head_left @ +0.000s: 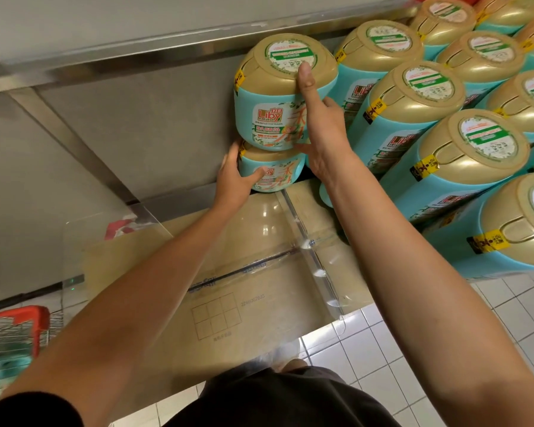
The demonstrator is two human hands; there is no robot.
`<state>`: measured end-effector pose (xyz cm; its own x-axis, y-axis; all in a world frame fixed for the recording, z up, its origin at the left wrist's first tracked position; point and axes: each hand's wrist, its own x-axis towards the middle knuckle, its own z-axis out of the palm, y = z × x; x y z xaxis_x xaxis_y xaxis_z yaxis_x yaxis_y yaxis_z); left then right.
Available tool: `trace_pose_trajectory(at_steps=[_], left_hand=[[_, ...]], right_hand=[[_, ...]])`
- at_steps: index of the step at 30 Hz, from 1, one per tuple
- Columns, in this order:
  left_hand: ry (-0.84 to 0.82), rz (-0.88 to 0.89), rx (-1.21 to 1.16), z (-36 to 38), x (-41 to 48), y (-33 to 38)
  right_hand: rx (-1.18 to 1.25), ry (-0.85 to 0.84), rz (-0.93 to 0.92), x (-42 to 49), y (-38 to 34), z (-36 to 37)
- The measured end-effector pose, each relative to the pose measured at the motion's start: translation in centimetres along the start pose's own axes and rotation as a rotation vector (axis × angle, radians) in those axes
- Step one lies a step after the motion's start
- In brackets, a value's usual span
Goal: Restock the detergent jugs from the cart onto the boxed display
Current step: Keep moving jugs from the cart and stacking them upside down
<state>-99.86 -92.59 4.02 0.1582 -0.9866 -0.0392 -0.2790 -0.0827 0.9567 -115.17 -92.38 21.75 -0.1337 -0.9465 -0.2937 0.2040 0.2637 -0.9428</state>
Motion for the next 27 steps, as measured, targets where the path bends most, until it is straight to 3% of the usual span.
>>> trace_pose_trajectory(at_steps=[6,12,27], left_hand=[[-0.044,-0.033,0.022,-0.3,-0.4,-0.8],[-0.019,-0.059,0.027,-1.0,-0.2,-1.1],[0.036,-0.077,0.048,-4.4,-8.7,-0.5]], right_hand=[[0.015,0.057,-0.116,-0.1,1.5,-0.3],[-0.155,0.208,-0.156,-2.0,4.3,-1.3],[-0.318,0.075,-0.053,-10.5,11.4,-8.1]])
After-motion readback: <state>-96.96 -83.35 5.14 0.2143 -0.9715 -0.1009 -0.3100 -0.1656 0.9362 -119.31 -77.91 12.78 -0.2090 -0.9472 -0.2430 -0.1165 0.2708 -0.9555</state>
